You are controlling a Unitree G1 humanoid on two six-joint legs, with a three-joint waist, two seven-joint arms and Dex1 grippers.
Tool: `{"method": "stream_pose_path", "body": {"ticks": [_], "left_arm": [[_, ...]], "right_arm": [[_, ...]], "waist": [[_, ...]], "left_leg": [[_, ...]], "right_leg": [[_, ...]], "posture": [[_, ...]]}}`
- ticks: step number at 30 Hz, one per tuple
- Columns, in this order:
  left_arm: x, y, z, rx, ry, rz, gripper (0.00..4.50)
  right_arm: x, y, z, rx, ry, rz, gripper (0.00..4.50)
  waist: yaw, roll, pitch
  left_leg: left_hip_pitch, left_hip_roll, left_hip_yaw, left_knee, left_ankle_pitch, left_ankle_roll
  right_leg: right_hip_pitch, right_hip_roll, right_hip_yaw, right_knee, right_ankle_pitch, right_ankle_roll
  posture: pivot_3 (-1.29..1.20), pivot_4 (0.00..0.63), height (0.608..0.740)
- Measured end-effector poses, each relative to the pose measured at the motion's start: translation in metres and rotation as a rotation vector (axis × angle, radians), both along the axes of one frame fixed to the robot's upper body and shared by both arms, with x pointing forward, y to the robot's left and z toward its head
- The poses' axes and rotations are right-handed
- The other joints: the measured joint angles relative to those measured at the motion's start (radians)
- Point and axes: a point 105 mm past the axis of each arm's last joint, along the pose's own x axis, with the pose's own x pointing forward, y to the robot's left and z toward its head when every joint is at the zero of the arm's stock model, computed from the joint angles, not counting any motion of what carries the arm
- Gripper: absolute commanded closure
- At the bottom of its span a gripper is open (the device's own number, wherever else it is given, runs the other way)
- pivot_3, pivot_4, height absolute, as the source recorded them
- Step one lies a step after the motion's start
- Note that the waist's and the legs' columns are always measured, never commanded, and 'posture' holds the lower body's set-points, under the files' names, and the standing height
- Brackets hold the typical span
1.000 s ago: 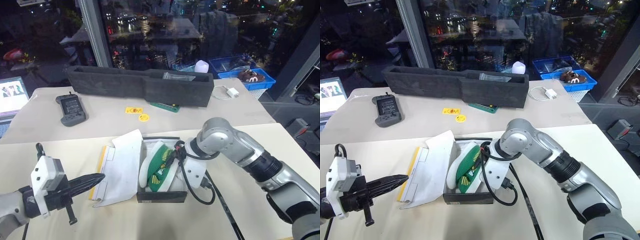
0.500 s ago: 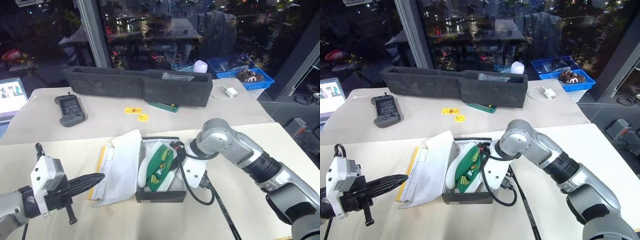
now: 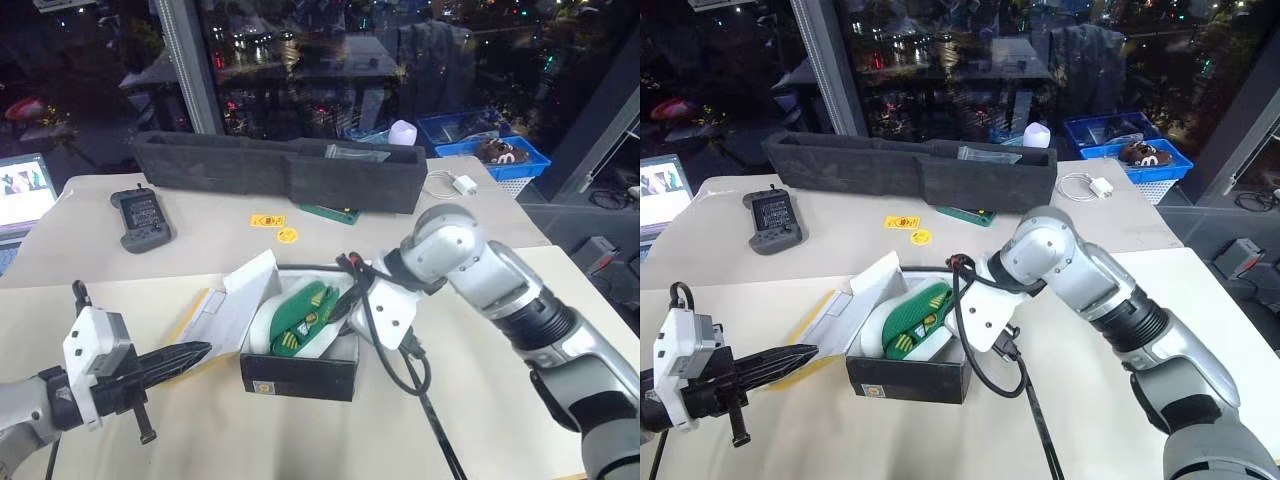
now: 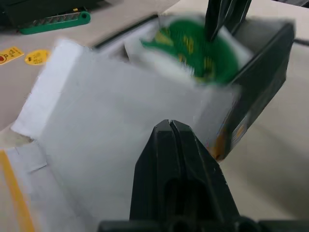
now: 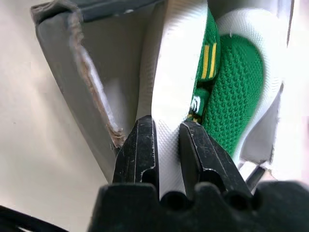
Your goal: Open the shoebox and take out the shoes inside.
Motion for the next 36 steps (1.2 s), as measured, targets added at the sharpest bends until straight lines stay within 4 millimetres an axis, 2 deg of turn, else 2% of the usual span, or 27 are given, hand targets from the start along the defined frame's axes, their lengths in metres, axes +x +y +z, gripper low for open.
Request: {"method": "stream_pose_path", "body": {"ticks": [4,10,13,15,17,19,21,22,24,26,27,28,31,33,34,36], "left_arm": [[0.001,0.0,0.001,0.0,-0.005,-0.004,4.5],[0.002,-0.001,0.002,0.007,-0.006,-0.011,4.5],[0.003,0.0,0.002,0.009,-0.003,-0.013,4.5],[0.004,0.0,0.001,0.008,0.001,-0.012,4.5],[0.004,0.0,0.001,0.008,0.0,-0.013,4.5],[0.005,0.001,0.001,0.007,0.001,-0.013,4.5],[0.005,0.0,0.002,0.009,-0.001,-0.018,4.5],[0.005,0.0,0.002,0.012,0.0,-0.022,4.5],[0.004,0.002,0.001,0.013,0.012,-0.012,4.5],[0.004,0.003,-0.001,0.011,0.027,-0.009,4.5],[0.004,0.001,0.0,0.013,0.02,-0.018,4.5],[0.004,0.0,0.002,0.016,0.009,-0.022,4.5],[0.003,0.002,-0.001,0.013,0.029,-0.013,4.5],[0.004,0.003,-0.001,0.012,0.029,-0.011,4.5],[0.005,0.002,0.0,0.014,0.023,-0.015,4.5],[0.006,0.001,0.002,0.018,0.011,-0.022,4.5]], "right_arm": [[0.009,0.002,0.017,0.031,-0.051,-0.019,4.2],[0.032,-0.003,0.005,0.023,-0.075,-0.114,4.2],[0.032,-0.01,-0.017,-0.005,-0.067,-0.127,4.2],[0.03,-0.014,-0.044,-0.065,-0.088,-0.11,4.2],[0.03,-0.016,-0.056,-0.097,-0.112,-0.094,4.2],[0.022,-0.013,-0.053,-0.062,-0.021,-0.117,4.2],[0.02,-0.002,-0.041,-0.01,-0.035,-0.102,4.2],[0.019,-0.006,-0.042,-0.023,-0.063,-0.084,4.2],[0.015,-0.012,-0.048,-0.037,0.01,-0.113,4.2],[0.018,0.006,-0.039,0.038,0.05,-0.142,4.2],[0.017,0.012,-0.032,0.062,0.018,-0.121,4.2],[0.017,0.009,-0.03,0.052,-0.019,-0.107,4.2],[0.027,-0.019,-0.05,-0.105,-0.215,-0.047,4.2],[0.031,-0.009,-0.05,-0.058,-0.193,-0.08,4.2],[0.027,-0.001,-0.045,-0.005,-0.137,-0.101,4.2],[0.018,0.008,-0.037,0.032,-0.178,-0.026,4.2]], "waist": [[0.0,0.0,0.0],[0.001,0.0,0.0],[0.002,-0.002,-0.001],[0.0,-0.001,0.0],[-0.004,0.0,0.0],[-0.005,0.0,0.0],[-0.011,0.0,0.0],[-0.007,0.0,0.0],[0.002,-0.001,0.0],[-0.006,-0.001,0.001],[-0.007,-0.001,0.001],[-0.004,0.0,0.001],[0.01,0.001,0.002],[0.004,-0.004,0.002],[-0.003,-0.003,0.002],[-0.007,-0.003,0.002]], "left_leg": [[0.0,0.0,0.001,0.0,0.0,0.0],[-0.001,0.0,0.001,0.0,0.0,0.0],[0.0,0.0,0.001,-0.001,0.0,0.0],[-0.001,0.0,0.002,-0.001,0.0,0.0],[-0.001,0.0,0.003,-0.001,0.0,0.0],[0.0,0.0,0.002,-0.001,0.0,0.0],[0.0,0.001,0.001,-0.001,0.0,0.0],[0.001,0.001,0.001,-0.001,0.0,0.0],[0.001,0.0,0.001,-0.001,0.0,0.0],[-0.001,0.001,0.001,0.0,0.001,-0.002],[0.0,0.001,0.001,0.0,0.001,-0.002],[0.001,0.0,0.001,0.0,0.001,-0.002],[0.002,0.0,0.004,0.001,0.0,-0.004],[-0.002,0.0,0.005,0.001,0.001,-0.006],[-0.001,0.001,0.004,0.001,0.001,-0.006],[0.0,0.0,0.003,0.0,0.001,-0.006]], "right_leg": [[0.0,0.0,0.0,0.0,0.0,0.0],[0.0,0.0,0.0,0.0,0.0,0.0],[0.0,0.0,-0.001,0.0,0.0,0.0],[0.0,0.0,0.0,0.0,0.0,0.0],[-0.001,0.0,0.001,0.0,0.0,0.0],[0.0,0.001,0.001,0.0,0.001,0.003],[0.0,0.002,0.001,0.001,0.003,0.005],[0.0,0.002,0.0,0.0,0.002,0.004],[0.0,0.0,-0.002,0.0,0.0,0.001],[-0.002,0.0,0.001,0.001,0.0,0.0],[-0.001,0.0,0.001,0.001,0.001,0.0],[0.0,0.0,-0.001,0.0,0.002,0.001],[-0.002,-0.002,-0.003,-0.002,-0.002,0.002],[-0.001,-0.002,0.0,-0.001,0.001,0.002],[-0.001,-0.001,0.001,0.0,0.001,0.003],[-0.001,0.0,0.0,0.0,0.004,0.007]], "posture": [[0.0,0.15,0.74],[0.0,0.15,0.74],[0.0,0.15,0.74],[0.0,0.15,0.74],[0.0,0.15,0.74],[0.0,0.15,0.74],[0.0,0.15,0.74],[0.0,0.15,0.74],[0.0,0.15,0.74],[0.0,0.15,0.74],[0.0,0.15,0.74],[0.0,0.15,0.74],[0.0,0.15,0.74],[0.0,0.15,0.74],[0.0,0.15,0.74],[0.0,0.15,0.74]]}}
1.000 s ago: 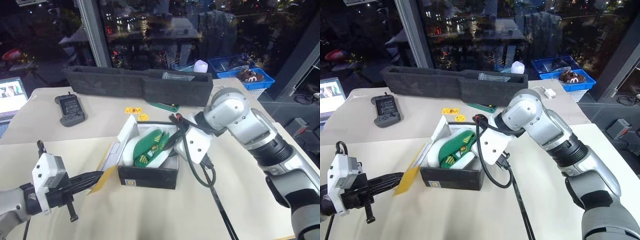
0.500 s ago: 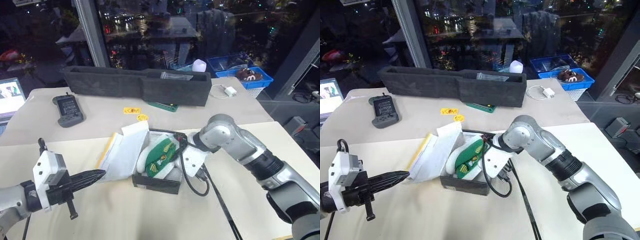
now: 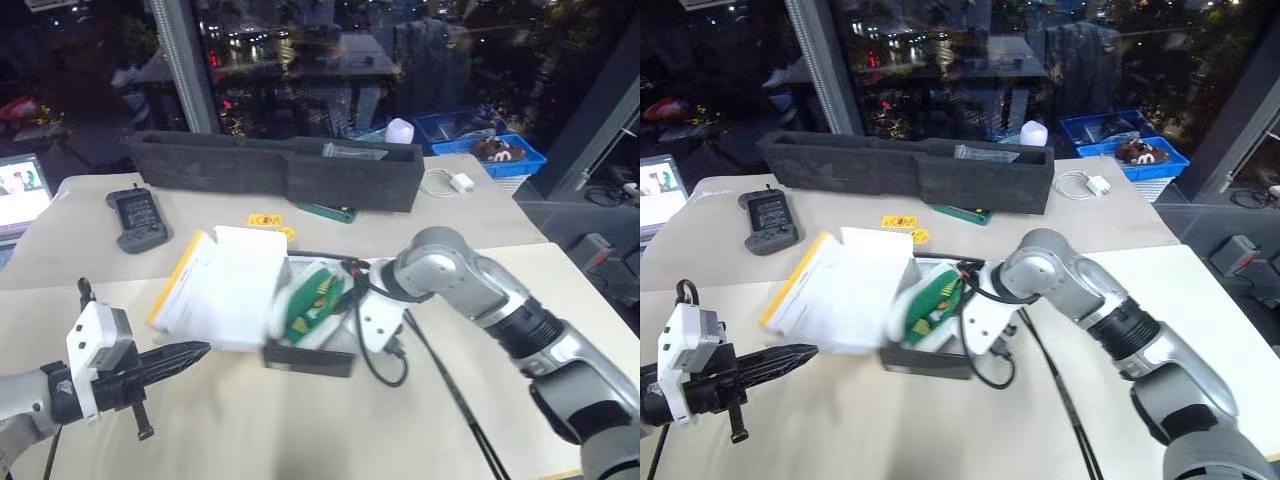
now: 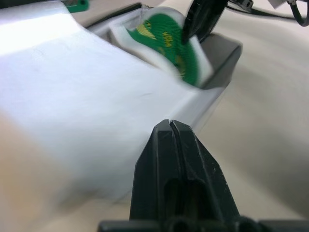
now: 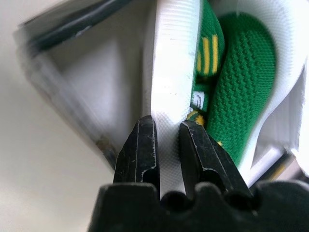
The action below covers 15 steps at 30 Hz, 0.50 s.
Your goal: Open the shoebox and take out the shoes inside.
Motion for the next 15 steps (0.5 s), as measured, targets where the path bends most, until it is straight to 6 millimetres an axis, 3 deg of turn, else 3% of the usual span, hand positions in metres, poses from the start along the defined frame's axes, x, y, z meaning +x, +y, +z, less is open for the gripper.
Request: {"method": "stream_pose_path", "body": {"ticks": [3,8,11,15], "left_arm": [[0.0,0.0,0.0,0.0,0.002,-0.001,4.5],[-0.001,0.0,-0.001,-0.001,0.007,-0.004,4.5],[-0.001,0.0,-0.002,0.002,0.008,-0.003,4.5],[0.0,0.0,-0.002,0.004,0.007,-0.003,4.5]], "right_arm": [[0.009,-0.017,0.0,-0.067,-0.043,-0.026,4.2],[0.011,-0.02,-0.001,-0.051,0.017,-0.073,4.2],[0.007,-0.014,0.01,0.008,0.079,-0.086,4.2],[0.016,-0.018,0.026,-0.004,-0.001,-0.07,4.2]], "waist": [[0.007,0.0,0.0],[0.007,0.0,0.0],[0.006,0.0,0.0],[0.005,0.001,0.0]], "left_leg": [[0.0,0.0,0.002,0.0,0.0,0.0],[0.0,0.0,0.002,0.0,0.0,0.0],[0.0,0.001,0.001,0.0,0.0,0.0],[0.0,0.0,0.002,0.0,0.0,0.0]], "right_leg": [[0.0,-0.001,-0.001,-0.001,-0.003,-0.004],[0.0,-0.001,-0.001,0.0,-0.003,-0.005],[0.0,-0.001,-0.001,0.0,-0.002,-0.003],[0.0,-0.001,0.0,0.0,-0.003,-0.005]], "posture": [[0.0,0.15,0.74],[0.0,0.15,0.74],[0.0,0.15,0.74],[0.0,0.15,0.74]]}}
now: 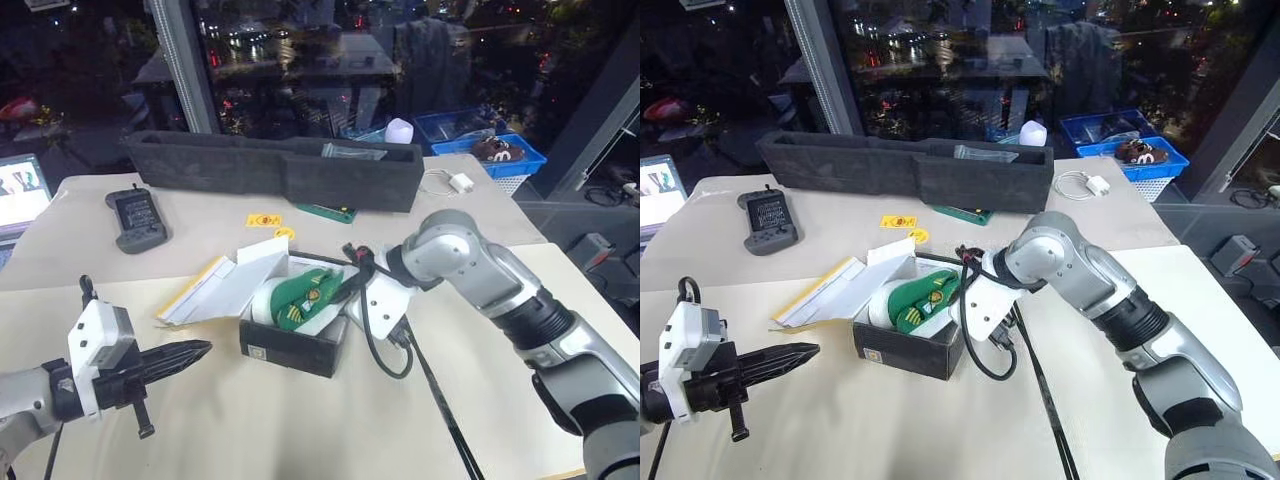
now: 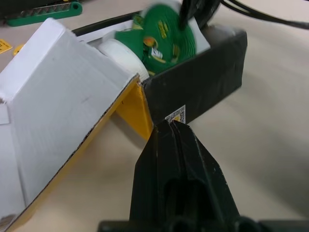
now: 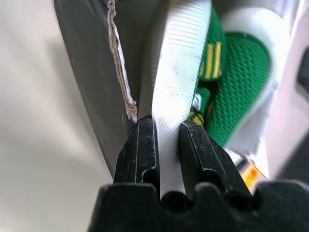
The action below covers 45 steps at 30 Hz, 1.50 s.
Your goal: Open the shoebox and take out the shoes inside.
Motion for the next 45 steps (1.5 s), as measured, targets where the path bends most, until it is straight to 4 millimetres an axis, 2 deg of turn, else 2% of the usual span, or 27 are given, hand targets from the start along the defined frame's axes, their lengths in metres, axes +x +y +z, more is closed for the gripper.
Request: {"method": "stream_pose_path", "body": {"ticks": [4,9,15,21,23,27,30,33,35,39,41,45], "left_arm": [[0.001,0.0,0.0,0.002,-0.002,0.0,4.5],[0.002,0.001,0.0,0.007,-0.005,-0.001,4.5],[0.004,-0.001,0.0,0.004,-0.007,-0.02,4.5],[0.005,0.0,-0.001,0.004,-0.001,-0.019,4.5],[0.005,-0.001,-0.001,0.004,-0.001,-0.02,4.5],[0.007,0.0,-0.001,0.002,-0.003,-0.019,4.5],[0.009,0.0,-0.001,0.001,-0.009,-0.018,4.5],[0.014,-0.004,0.003,-0.013,-0.038,-0.018,4.5],[0.02,-0.007,0.007,-0.034,-0.074,-0.006,4.5],[0.028,-0.017,0.016,-0.069,-0.124,-0.008,4.5],[0.029,-0.024,0.021,-0.093,-0.134,-0.03,4.5],[0.032,-0.033,0.029,-0.122,-0.151,-0.058,4.5]], "right_arm": [[-0.004,-0.005,0.029,0.041,-0.04,0.026,4.2],[-0.01,-0.015,0.024,-0.011,-0.03,0.059,4.2],[-0.017,-0.011,0.03,0.024,-0.013,0.087,4.2],[-0.011,-0.017,0.038,0.065,0.004,0.018,4.2],[-0.003,-0.027,0.041,0.072,0.016,-0.057,4.2],[0.035,-0.08,0.043,0.076,0.019,-0.385,4.2],[0.053,-0.105,0.043,0.123,0.004,-0.563,4.2],[0.059,-0.128,0.029,0.172,0.008,-0.713,4.2],[0.057,-0.141,0.009,0.222,0.033,-0.84,4.2],[0.055,-0.14,-0.025,0.293,0.042,-0.967,4.2],[0.053,-0.153,-0.047,0.259,-0.028,-1.032,4.2],[0.05,-0.164,-0.062,0.232,-0.181,-1.056,4.2]], "waist": [[0.004,0.0,0.0],[0.003,0.0,0.0],[-0.001,0.0,0.0],[0.002,0.0,0.0],[0.005,0.0,0.0],[0.01,0.0,0.0],[0.004,0.0,0.0],[0.002,0.0,0.0],[0.002,0.0,0.0],[-0.001,0.001,0.0],[0.002,0.001,0.0],[0.007,0.001,-0.001]], "left_leg": [[0.0,0.0,0.0,-0.001,0.0,0.0],[0.0,0.0,0.0,-0.001,0.0,0.0],[0.0,0.0,0.0,-0.001,0.0,0.0],[0.0,0.0,0.0,-0.001,0.0,0.0],[0.0,0.0,0.0,-0.001,0.0,0.0],[0.0,-0.001,0.001,0.001,0.0,0.0],[0.0,-0.001,0.001,0.0,0.0,0.0],[0.0,-0.001,0.001,-0.001,0.0,0.0],[-0.001,-0.001,0.001,-0.002,0.0,0.0],[0.0,-0.001,-0.001,-0.002,0.0,0.0],[-0.001,-0.001,0.0,-0.001,0.0,0.0],[-0.001,-0.003,0.0,0.002,0.0,0.0]], "right_leg": [[0.0,0.0,-0.001,0.0,0.001,0.002],[0.0,0.0,0.0,0.0,0.001,0.001],[0.0,0.0,0.0,0.0,0.001,0.002],[0.0,0.0,0.0,0.0,0.001,0.001],[0.0,-0.001,-0.001,0.0,0.001,0.001],[0.001,-0.002,0.0,-0.002,-0.001,-0.001],[0.001,-0.002,0.001,-0.001,-0.001,-0.001],[0.0,0.0,0.001,-0.001,0.001,0.002],[0.0,0.0,0.001,0.0,0.003,0.005],[0.001,0.0,0.002,0.0,0.003,0.006],[0.001,0.0,0.002,0.0,0.003,0.007],[0.002,0.0,0.002,-0.001,0.003,0.008]], "posture": [[0.0,0.15,0.74],[0.0,0.15,0.74],[0.0,0.15,0.74],[0.0,0.15,0.74],[0.0,0.15,0.74],[0.0,0.15,0.74],[0.0,0.15,0.74],[0.0,0.15,0.74],[0.0,0.15,0.74],[0.0,0.15,0.74],[0.0,0.15,0.74],[0.0,0.15,0.74]]}}
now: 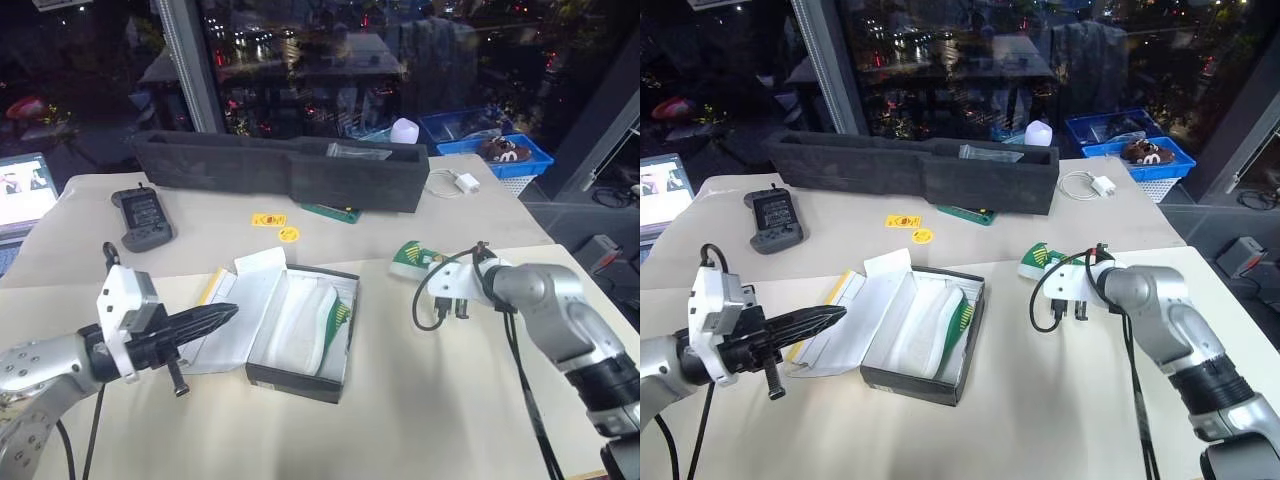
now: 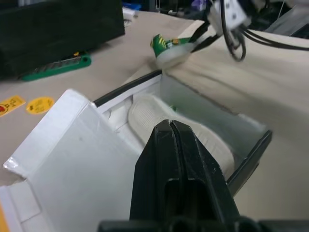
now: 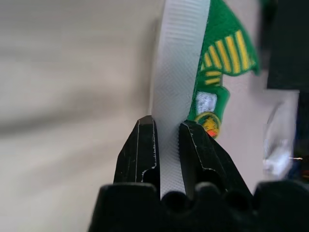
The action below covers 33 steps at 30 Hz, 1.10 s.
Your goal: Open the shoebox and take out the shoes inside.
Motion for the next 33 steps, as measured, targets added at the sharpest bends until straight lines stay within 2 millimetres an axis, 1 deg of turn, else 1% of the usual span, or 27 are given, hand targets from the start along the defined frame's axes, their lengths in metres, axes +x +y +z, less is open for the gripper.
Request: {"method": "stream_pose_path", "body": {"ticks": [2,4,5,8,10,13,15,16,18,20,22,23,24,25,27,28,29,30,31,32,33], "left_arm": [[0.001,-0.001,0.001,0.003,-0.003,-0.004,4.5],[0.002,-0.004,0.001,0.003,-0.003,-0.014,4.5],[0.003,-0.006,0.0,0.002,0.002,-0.022,4.5],[0.004,-0.006,0.0,0.001,0.008,-0.021,4.5],[0.005,-0.007,0.0,0.0,0.009,-0.022,4.5],[0.006,-0.006,0.0,-0.001,0.012,-0.019,4.5],[0.007,-0.006,-0.001,-0.003,0.016,-0.019,4.5],[0.007,-0.006,-0.001,-0.004,0.018,-0.021,4.5],[0.007,-0.007,-0.003,-0.005,0.025,-0.025,4.5],[0.007,-0.007,-0.004,-0.005,0.03,-0.027,4.5],[0.007,-0.007,-0.004,-0.006,0.029,-0.028,4.5],[0.008,-0.007,-0.004,-0.006,0.03,-0.026,4.5],[0.008,-0.006,-0.004,-0.005,0.03,-0.025,4.5],[0.009,-0.006,-0.005,-0.005,0.031,-0.022,4.5],[0.009,-0.006,-0.004,-0.004,0.028,-0.024,4.5],[0.009,-0.006,-0.004,-0.004,0.025,-0.023,4.5],[0.009,-0.006,-0.004,-0.004,0.026,-0.022,4.5],[0.01,-0.007,-0.003,-0.004,0.024,-0.024,4.5],[0.01,-0.006,-0.003,-0.004,0.023,-0.022,4.5],[0.01,-0.006,-0.003,-0.005,0.024,-0.02,4.5],[0.01,-0.005,-0.003,-0.006,0.025,-0.02,4.5]], "right_arm": [[-0.005,0.0,-0.008,-0.012,-0.006,-0.008,4.2],[-0.01,0.007,-0.014,0.0,-0.01,-0.003,4.2],[-0.015,0.011,-0.023,0.019,0.005,-0.011,4.2],[-0.022,0.015,-0.036,0.048,0.029,-0.033,4.2],[-0.022,0.014,-0.037,0.055,0.031,-0.042,3.27],[-0.025,0.015,-0.042,0.085,0.057,-0.06,2.33],[-0.024,0.015,-0.039,0.115,0.056,-0.074,1.64],[-0.024,0.015,-0.038,0.138,0.06,-0.086,1.37],[-0.026,0.014,-0.035,0.179,0.088,-0.101,1.37],[-0.033,0.02,-0.033,0.239,0.163,-0.089,1.37],[-0.043,0.022,-0.027,0.264,0.251,-0.055,1.37],[-0.046,0.02,-0.015,0.275,0.293,-0.026,1.37],[-0.045,0.018,-0.001,0.276,0.289,-0.006,1.37],[-0.041,0.02,0.02,0.292,0.273,0.027,1.37],[-0.036,0.03,0.071,0.317,0.193,0.123,1.37],[-0.035,0.043,0.101,0.336,0.139,0.208,1.37],[-0.036,0.06,0.123,0.353,0.097,0.302,1.37],[-0.039,0.076,0.138,0.356,0.068,0.386,1.37],[-0.043,0.094,0.147,0.368,0.063,0.48,1.37],[-0.047,0.113,0.15,0.374,0.069,0.57,1.37],[-0.054,0.133,0.147,0.372,0.096,0.665,1.37]], "waist": [[-0.003,0.0,0.0],[-0.004,0.0,0.0],[-0.005,-0.001,-0.001],[-0.008,-0.003,-0.002],[-0.008,-0.003,-0.002],[-0.006,-0.004,-0.003],[-0.006,-0.005,-0.003],[-0.006,-0.005,-0.003],[-0.005,-0.005,-0.003],[-0.005,-0.005,-0.003],[-0.004,-0.002,-0.001],[-0.004,0.0,0.0],[-0.004,0.001,0.0],[-0.006,0.001,0.001],[-0.012,0.002,0.002],[-0.015,0.001,0.002],[-0.017,0.0,0.002],[-0.018,0.0,0.002],[-0.019,-0.001,0.002],[-0.018,-0.001,0.002],[-0.017,-0.002,0.001]], "left_leg": [[0.001,0.0,0.0,0.0,0.0,0.0],[0.001,0.0,-0.001,0.0,0.0,0.0],[0.001,0.0,-0.001,0.0,0.0,0.0],[0.002,0.002,-0.002,0.0,0.0,0.0],[0.002,0.002,-0.002,0.0,0.0,0.0],[0.002,0.002,-0.003,0.0,0.0,0.0],[0.003,0.001,-0.002,0.0,0.0,0.0],[0.004,0.001,-0.003,0.0,0.0,0.0],[0.006,0.001,-0.003,0.0,0.0,0.0],[0.005,0.001,-0.003,0.0,0.0,0.0],[0.004,0.001,-0.003,0.0,0.0,0.0],[0.003,0.0,-0.003,0.0,0.0,0.0],[0.002,0.0,-0.003,0.0,0.0,0.0],[0.002,0.0,-0.003,0.0,0.0,0.0],[0.002,0.001,-0.003,0.0,0.0,0.0],[0.004,0.002,-0.003,0.0,0.0,0.0],[0.006,0.003,-0.003,-0.001,0.0,0.0],[0.006,0.003,-0.004,-0.002,0.0,0.0],[0.007,0.004,-0.005,-0.003,0.0,0.0],[0.007,0.004,-0.005,-0.004,0.0,0.0],[0.007,0.004,-0.005,-0.005,0.0,0.0]], "right_leg": [[0.001,0.0,0.001,0.0,0.0,0.0],[0.001,0.001,0.0,0.0,0.0,0.001],[0.002,0.002,0.0,0.0,0.0,0.001],[0.003,0.004,0.0,0.001,0.0,0.001],[0.003,0.004,0.0,0.001,0.0,0.001],[0.004,0.004,-0.001,0.0,0.0,0.0],[0.005,0.004,-0.001,0.0,0.0,0.0],[0.006,0.004,-0.001,0.0,0.0,0.0],[0.007,0.003,-0.001,0.0,-0.001,0.0],[0.007,0.003,-0.001,0.0,-0.001,0.0],[0.006,0.003,-0.001,0.0,0.0,0.001],[0.005,0.002,-0.001,0.0,0.0,0.001],[0.004,0.002,-0.001,-0.001,0.0,0.001],[0.004,0.002,0.0,-0.001,0.0,0.001],[0.003,0.002,0.0,-0.001,0.001,0.002],[0.005,0.004,0.0,-0.001,0.0,0.002],[0.005,0.005,0.0,0.0,0.0,0.001],[0.005,0.006,-0.001,0.0,0.0,0.001],[0.005,0.007,-0.001,0.001,-0.001,-0.001],[0.005,0.008,-0.001,0.002,-0.001,-0.002],[0.005,0.008,-0.001,0.002,-0.001,-0.004]], "posture": [[0.0,0.15,0.74],[0.0,0.15,0.74],[0.0,0.15,0.74],[0.0,0.15,0.74],[0.0,0.15,0.74],[0.0,0.15,0.74],[0.0,0.15,0.74],[0.0,0.15,0.74],[0.0,0.15,0.74],[0.0,0.15,0.74],[0.0,0.15,0.74],[0.0,0.15,0.74],[0.0,0.15,0.74],[0.0,0.15,0.74],[0.0,0.15,0.74],[0.0,0.15,0.74],[0.0,0.15,0.74],[0.0,0.15,0.74],[0.0,0.15,0.74],[0.0,0.15,0.74],[0.0,0.15,0.74]]}}
